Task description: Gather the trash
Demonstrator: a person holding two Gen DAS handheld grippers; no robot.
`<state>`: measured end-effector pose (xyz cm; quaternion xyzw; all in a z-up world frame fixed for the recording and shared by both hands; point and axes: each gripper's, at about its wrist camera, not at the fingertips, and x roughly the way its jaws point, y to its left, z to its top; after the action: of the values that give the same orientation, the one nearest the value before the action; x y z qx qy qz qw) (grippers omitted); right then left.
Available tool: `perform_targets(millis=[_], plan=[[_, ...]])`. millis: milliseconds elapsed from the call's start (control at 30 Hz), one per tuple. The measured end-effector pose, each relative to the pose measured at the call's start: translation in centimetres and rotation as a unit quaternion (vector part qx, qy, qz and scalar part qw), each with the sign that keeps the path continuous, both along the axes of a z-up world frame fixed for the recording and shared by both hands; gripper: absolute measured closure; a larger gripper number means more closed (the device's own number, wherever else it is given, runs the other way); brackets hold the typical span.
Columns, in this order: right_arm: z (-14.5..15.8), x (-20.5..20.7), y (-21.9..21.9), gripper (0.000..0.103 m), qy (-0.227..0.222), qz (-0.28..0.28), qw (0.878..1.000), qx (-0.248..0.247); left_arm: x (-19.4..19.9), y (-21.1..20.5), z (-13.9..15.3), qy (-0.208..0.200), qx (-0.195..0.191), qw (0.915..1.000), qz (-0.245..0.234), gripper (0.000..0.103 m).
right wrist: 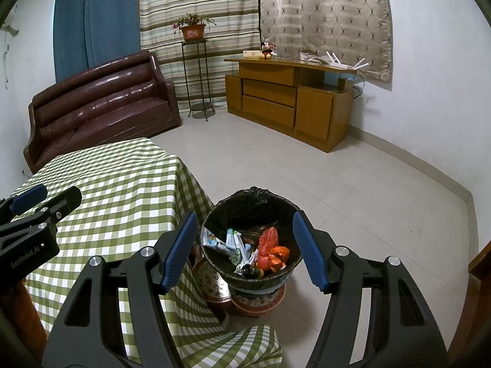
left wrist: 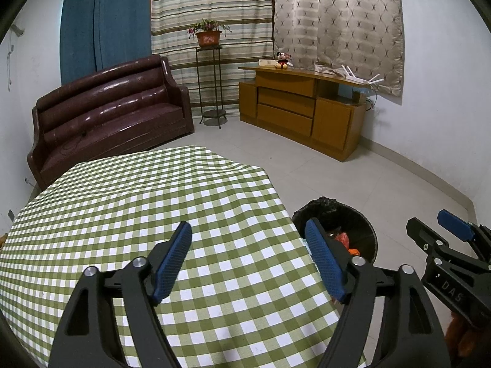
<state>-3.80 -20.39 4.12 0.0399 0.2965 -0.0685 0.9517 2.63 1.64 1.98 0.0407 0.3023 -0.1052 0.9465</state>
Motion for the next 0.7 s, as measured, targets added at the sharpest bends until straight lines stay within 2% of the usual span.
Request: perform_targets(millis=[433, 700], plan=[[0.17, 0.05, 0.05, 0.040, 0.001, 0.000, 1.000, 0.000, 0.27, 0.08, 0.08, -0.010, 0.004, 0.9999, 0.004, 0.021], [0.27, 0.08, 0.08, 0.040, 0.001, 0.000, 1.000, 0.000, 0.39, -0.05, -0.18, -0.008, 0.005, 1.0000, 0.001, 0.021]])
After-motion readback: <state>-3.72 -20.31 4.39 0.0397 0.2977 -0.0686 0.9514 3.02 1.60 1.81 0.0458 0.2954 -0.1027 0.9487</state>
